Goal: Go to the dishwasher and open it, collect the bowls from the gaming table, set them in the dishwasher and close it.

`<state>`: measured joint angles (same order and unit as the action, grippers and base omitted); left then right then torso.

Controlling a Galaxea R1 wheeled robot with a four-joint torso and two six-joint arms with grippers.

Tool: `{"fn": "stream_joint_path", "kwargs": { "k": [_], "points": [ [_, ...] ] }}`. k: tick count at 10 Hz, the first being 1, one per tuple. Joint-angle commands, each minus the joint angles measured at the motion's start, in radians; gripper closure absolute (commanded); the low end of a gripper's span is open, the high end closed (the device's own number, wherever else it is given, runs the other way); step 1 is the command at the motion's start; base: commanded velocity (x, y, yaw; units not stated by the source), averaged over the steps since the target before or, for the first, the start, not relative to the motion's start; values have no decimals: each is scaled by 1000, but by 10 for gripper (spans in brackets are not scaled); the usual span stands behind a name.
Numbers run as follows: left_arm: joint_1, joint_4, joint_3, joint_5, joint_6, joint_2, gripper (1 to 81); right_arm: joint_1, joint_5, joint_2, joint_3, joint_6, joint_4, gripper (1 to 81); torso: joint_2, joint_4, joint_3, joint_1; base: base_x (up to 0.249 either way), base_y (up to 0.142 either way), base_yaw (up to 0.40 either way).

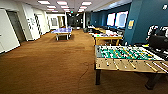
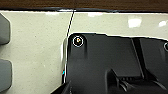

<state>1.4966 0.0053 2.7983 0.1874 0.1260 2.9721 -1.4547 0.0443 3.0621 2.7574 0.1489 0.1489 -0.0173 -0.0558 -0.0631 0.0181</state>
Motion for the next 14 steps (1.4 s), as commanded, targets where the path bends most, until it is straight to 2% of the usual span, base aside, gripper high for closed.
{"fn": "stream_joint_path", "kwargs": {
  "k": [1,8,14],
  "points": [
    [-42,-5,10,-43,-3,-11,10,49,52,5,-1,-5,-9,10,0,0,0,0,0,0,0],
    [-42,-4,10,-43,-5,-10,10,45,45,5,-4,-5,-9,10,0,0,0,0,0,0,0],
    [-42,-4,10,-43,-3,-10,10,46,45,6,-4,-5,-9,10,-1,0,1,-2,126,0,0]
  ]
}}
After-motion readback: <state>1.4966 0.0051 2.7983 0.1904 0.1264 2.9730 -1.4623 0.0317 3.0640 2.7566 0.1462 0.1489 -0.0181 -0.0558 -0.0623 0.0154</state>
